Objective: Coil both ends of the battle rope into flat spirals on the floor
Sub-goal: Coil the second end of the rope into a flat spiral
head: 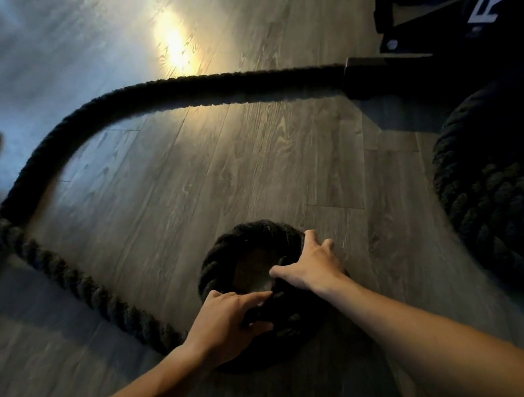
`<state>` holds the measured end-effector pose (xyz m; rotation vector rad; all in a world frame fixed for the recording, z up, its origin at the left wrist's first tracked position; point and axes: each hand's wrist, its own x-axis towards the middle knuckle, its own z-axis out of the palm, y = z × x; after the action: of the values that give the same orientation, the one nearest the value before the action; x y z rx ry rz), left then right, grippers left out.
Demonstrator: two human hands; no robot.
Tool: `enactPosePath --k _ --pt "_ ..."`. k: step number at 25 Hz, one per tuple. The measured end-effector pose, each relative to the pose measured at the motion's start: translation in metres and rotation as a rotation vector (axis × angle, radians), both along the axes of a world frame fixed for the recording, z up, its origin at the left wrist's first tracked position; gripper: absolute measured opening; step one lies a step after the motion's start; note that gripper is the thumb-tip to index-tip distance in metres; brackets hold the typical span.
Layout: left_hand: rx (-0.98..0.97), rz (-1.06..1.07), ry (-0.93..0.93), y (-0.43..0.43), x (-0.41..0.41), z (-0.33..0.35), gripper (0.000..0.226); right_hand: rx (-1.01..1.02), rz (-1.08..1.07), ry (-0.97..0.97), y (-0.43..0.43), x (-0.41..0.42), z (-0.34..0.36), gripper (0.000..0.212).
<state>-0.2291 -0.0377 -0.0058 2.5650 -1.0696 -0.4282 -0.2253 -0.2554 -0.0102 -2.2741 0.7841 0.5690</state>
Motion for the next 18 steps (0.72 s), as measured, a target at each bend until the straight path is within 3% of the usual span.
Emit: enactPosePath --k 2,6,11,15,18 --pt "-0.041 -0.109 0.050 -0.001 0.007 0.011 0.052 0.022 0.024 -0.033 -0.009 -0.001 -0.002 0.118" --pt "0.157 -0.438 -0.224 0.023 0.048 0.037 0.060 -0.027 0.114 -0.089 -0.042 -0.004 -0.002 0.114" --pt "0.474 -0.835 -0.341 0.021 0.084 0.041 0.083 -0.142 0.549 -0.068 -0.089 0.010 0.018 0.115" --pt "0.398 -1.026 -0.424 -0.006 0.063 0.015 0.072 -0.205 0.793 -0.046 -0.100 0.007 0.018 0.116" --pt "0.288 -1.024 -0.524 -0.019 0.045 0.002 0.052 -0.169 0.794 -0.093 -0.096 0.004 0.016 0.112"
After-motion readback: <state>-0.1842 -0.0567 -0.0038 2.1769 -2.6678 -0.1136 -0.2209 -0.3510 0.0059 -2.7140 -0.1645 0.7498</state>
